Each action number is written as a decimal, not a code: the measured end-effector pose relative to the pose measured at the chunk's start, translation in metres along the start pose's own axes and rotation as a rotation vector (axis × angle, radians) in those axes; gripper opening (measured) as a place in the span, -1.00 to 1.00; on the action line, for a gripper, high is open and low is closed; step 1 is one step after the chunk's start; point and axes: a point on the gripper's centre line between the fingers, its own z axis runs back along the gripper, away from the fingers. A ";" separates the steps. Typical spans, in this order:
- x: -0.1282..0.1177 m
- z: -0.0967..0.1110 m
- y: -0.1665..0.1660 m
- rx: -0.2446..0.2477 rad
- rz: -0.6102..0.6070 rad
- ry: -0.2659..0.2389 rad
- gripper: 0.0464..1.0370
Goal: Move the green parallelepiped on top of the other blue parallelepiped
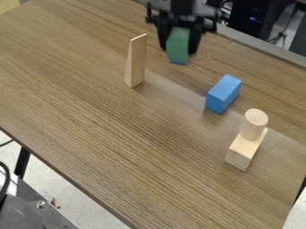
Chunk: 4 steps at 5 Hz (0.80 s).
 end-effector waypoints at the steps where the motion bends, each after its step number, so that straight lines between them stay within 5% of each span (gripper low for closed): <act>1: -0.016 -0.010 -0.015 0.013 -0.067 0.009 0.12; 4: -0.019 -0.010 -0.035 0.035 -0.123 -0.012 0.12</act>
